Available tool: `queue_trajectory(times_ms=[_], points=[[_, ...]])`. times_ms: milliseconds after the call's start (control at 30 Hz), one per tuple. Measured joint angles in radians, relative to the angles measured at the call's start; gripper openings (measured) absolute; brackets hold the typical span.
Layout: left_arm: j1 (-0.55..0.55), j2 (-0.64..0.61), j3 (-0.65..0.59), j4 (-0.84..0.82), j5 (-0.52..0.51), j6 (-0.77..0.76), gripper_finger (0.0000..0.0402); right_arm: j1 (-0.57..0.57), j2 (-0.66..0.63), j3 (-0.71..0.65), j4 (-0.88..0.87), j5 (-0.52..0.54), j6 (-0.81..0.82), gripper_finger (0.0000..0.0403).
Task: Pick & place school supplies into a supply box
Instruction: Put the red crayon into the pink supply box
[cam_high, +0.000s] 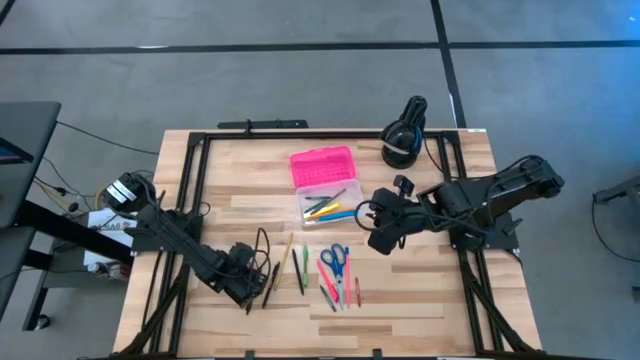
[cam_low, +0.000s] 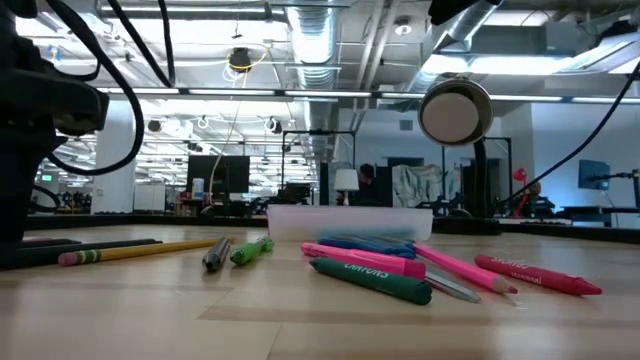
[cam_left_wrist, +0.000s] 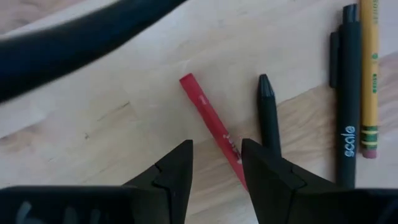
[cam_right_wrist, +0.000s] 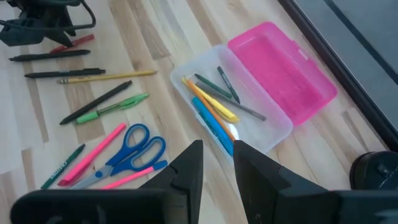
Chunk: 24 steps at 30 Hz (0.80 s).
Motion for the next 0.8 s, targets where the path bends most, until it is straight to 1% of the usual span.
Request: queue_trajectory(times_ms=[233, 300, 433, 500, 600, 800], points=[[0.000, 0.000, 0.000, -0.009, 0.011, 0.029, 0.0130, -0.001, 0.002, 0.000, -0.001, 0.000, 0.000, 0.0082], [0.000, 0.000, 0.000, -0.036, 0.018, 0.038, 0.0130, -0.001, 0.003, 0.000, -0.002, 0.000, 0.000, 0.0082], [0.003, 0.000, 0.000, -0.108, 0.074, 0.075, 0.0130, -0.001, 0.003, 0.000, -0.002, 0.000, 0.000, 0.0082], [0.003, 0.000, 0.000, -0.141, 0.086, 0.098, 0.0130, -0.001, 0.003, 0.000, -0.002, -0.001, 0.000, 0.0082], [0.003, 0.000, 0.000, -0.162, 0.085, 0.161, 0.0130, -0.001, 0.003, 0.000, -0.002, -0.001, 0.000, 0.0082], [0.016, 0.000, 0.000, -0.136, 0.074, 0.339, 0.0130, -0.001, 0.003, 0.000, 0.013, -0.001, 0.001, 0.0082]])
